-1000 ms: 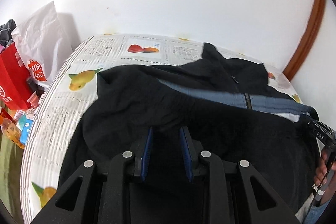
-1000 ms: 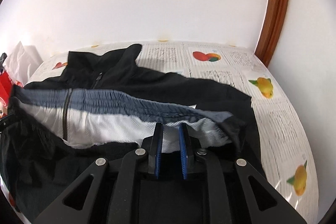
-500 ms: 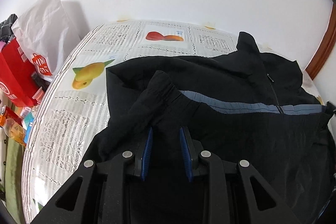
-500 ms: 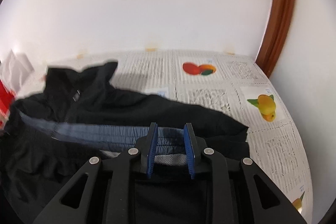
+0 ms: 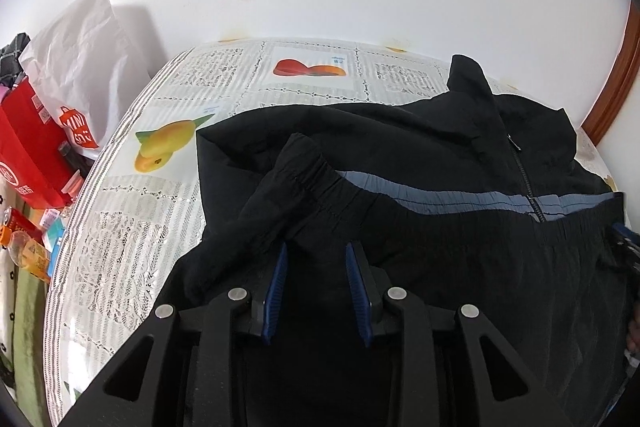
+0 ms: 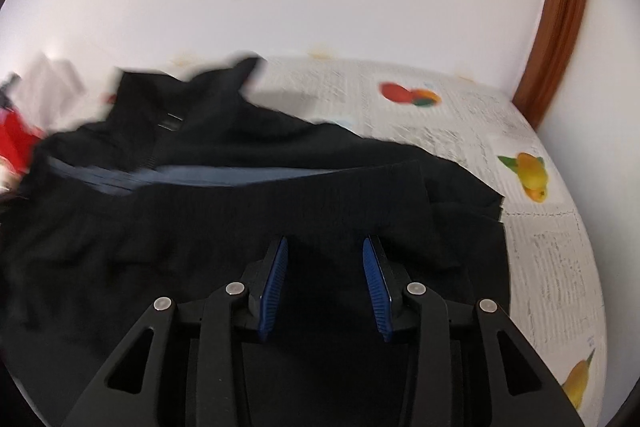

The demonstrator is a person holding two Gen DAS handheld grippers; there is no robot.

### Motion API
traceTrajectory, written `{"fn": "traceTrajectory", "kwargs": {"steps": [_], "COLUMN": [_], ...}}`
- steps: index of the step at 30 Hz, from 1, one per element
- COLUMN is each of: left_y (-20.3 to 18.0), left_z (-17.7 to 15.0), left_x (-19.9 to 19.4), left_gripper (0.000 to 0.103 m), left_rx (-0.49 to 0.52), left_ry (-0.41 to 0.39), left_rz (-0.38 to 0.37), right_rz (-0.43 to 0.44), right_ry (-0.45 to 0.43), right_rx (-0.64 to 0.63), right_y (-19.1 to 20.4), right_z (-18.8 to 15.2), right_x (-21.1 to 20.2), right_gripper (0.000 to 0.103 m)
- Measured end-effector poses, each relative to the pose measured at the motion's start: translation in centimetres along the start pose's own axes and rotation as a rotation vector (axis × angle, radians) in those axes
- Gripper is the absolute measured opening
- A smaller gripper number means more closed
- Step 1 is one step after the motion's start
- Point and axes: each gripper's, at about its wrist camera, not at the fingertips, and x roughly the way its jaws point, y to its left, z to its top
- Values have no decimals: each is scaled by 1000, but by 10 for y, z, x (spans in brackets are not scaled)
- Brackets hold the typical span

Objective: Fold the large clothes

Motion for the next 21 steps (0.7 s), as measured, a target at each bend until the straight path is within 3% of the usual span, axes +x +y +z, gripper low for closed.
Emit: {"fn": "traceTrajectory", "kwargs": {"steps": [4, 9, 21], "left_y": [-1, -12, -37], "left_z": [-1, -5, -6], "left_x": [4, 6, 15], "left_gripper": [29, 29, 30], "left_rx": [-8, 11, 26], "left_ry": [2, -18, -61], "left_rz": [-6, 25, 66], "right_rz": [26, -5, 61], "right_ry": [17, 16, 15], "right_rx": [84, 48, 64], "right_y": [-21, -22, -51], "right_z": [-2, 0, 8], "right_x": [15, 21, 38], "right_gripper": [37, 36, 37]}}
